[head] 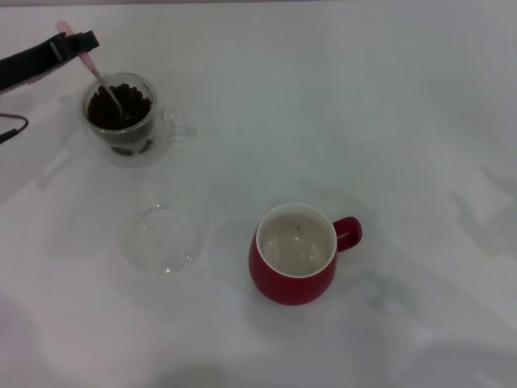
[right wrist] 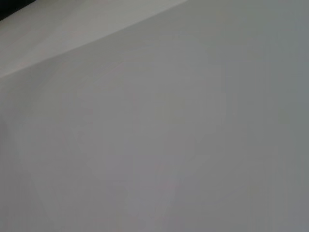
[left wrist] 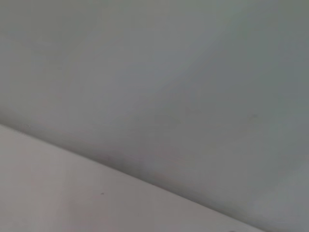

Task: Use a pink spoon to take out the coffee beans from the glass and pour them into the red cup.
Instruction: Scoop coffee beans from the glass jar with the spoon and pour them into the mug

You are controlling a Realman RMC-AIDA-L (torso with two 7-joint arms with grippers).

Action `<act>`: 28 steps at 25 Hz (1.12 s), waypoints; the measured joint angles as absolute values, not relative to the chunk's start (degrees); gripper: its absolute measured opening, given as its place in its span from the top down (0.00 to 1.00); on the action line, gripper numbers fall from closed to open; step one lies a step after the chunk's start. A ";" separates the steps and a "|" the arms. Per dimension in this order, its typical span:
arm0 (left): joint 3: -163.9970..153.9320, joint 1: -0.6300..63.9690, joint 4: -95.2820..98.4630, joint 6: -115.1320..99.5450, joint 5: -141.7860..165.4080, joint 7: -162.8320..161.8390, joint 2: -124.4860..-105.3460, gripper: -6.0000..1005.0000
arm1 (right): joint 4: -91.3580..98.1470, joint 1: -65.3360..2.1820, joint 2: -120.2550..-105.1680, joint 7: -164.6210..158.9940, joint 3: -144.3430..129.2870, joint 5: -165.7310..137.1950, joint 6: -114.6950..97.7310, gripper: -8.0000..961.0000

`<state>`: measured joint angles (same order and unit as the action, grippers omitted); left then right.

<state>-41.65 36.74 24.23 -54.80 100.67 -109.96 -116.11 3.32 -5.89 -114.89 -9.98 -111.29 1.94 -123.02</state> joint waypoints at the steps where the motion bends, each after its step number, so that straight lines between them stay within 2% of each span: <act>1: -41.52 35.92 23.99 -54.79 99.37 -110.12 -116.31 0.87 | 3.29 -5.96 -114.86 -10.02 -111.30 1.94 -123.02 0.36; 15: -41.48 28.27 22.34 -60.84 84.23 -112.18 -117.20 0.87 | 2.32 -6.94 -114.66 -10.02 -111.35 1.93 -122.96 0.37; 28: -41.47 22.99 19.66 -64.67 75.01 -111.78 -117.26 0.87 | 2.28 -7.28 -113.90 -10.57 -111.35 1.93 -122.98 0.37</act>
